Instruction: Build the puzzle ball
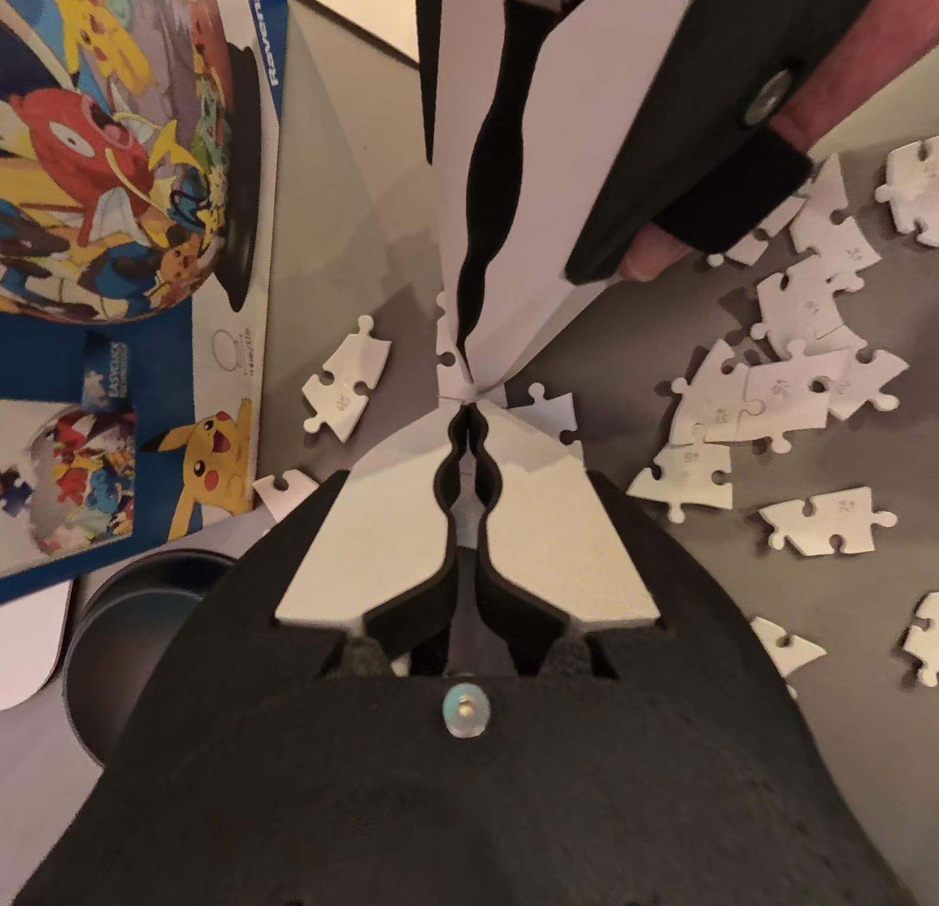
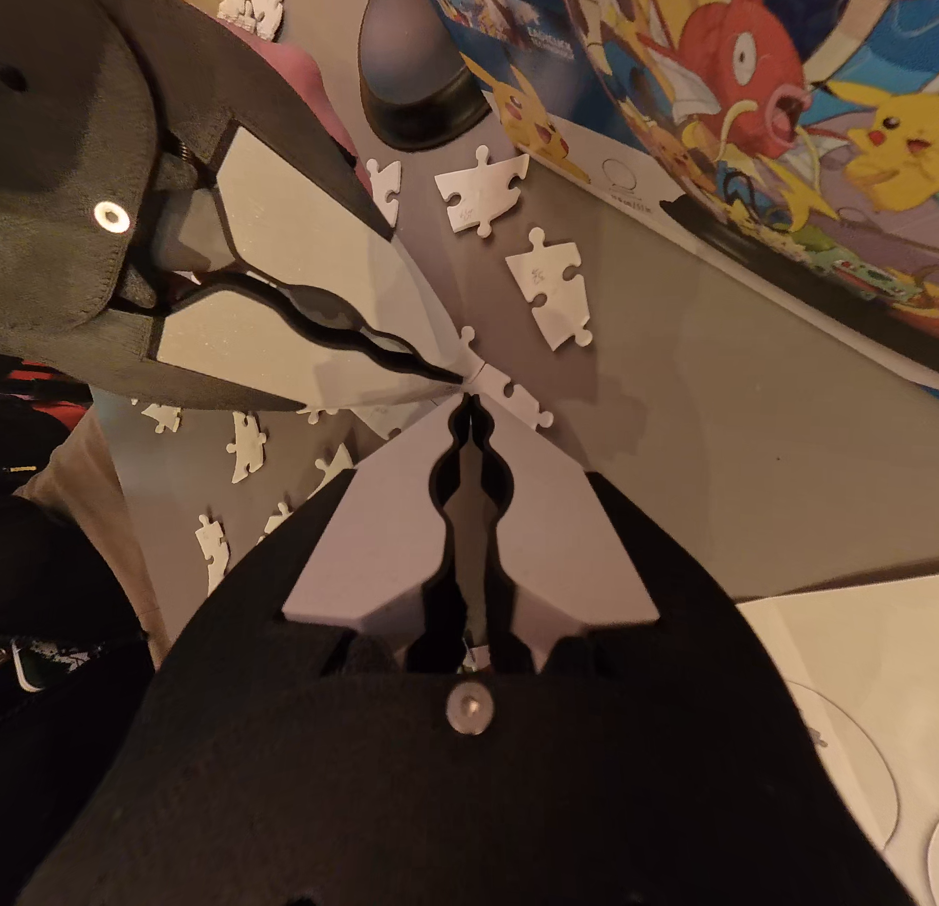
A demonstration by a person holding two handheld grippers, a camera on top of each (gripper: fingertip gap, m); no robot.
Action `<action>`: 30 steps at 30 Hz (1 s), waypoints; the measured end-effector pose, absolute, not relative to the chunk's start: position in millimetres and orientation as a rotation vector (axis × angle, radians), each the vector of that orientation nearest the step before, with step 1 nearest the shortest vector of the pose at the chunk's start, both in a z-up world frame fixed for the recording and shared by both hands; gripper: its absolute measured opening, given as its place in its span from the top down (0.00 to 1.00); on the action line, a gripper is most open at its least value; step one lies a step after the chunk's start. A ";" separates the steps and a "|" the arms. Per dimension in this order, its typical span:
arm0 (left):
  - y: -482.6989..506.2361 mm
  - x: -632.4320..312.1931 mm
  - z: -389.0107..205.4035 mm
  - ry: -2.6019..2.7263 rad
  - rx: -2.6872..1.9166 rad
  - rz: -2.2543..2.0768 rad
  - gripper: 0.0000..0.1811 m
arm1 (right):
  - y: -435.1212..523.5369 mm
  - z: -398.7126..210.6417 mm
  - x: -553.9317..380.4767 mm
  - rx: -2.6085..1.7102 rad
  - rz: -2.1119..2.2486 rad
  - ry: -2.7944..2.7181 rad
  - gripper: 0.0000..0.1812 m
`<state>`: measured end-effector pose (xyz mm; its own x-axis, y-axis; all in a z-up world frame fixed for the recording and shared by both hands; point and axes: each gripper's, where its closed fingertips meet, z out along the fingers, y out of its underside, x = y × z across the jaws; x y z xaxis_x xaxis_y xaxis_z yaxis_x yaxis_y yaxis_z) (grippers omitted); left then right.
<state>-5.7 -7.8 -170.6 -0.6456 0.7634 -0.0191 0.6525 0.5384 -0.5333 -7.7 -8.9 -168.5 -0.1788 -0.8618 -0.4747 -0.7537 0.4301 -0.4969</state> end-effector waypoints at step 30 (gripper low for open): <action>-10.6 7.2 -156.9 -2.640 -1.076 0.775 1.00 | -7.8 -168.5 -6.9 -1.414 -0.239 1.980 1.00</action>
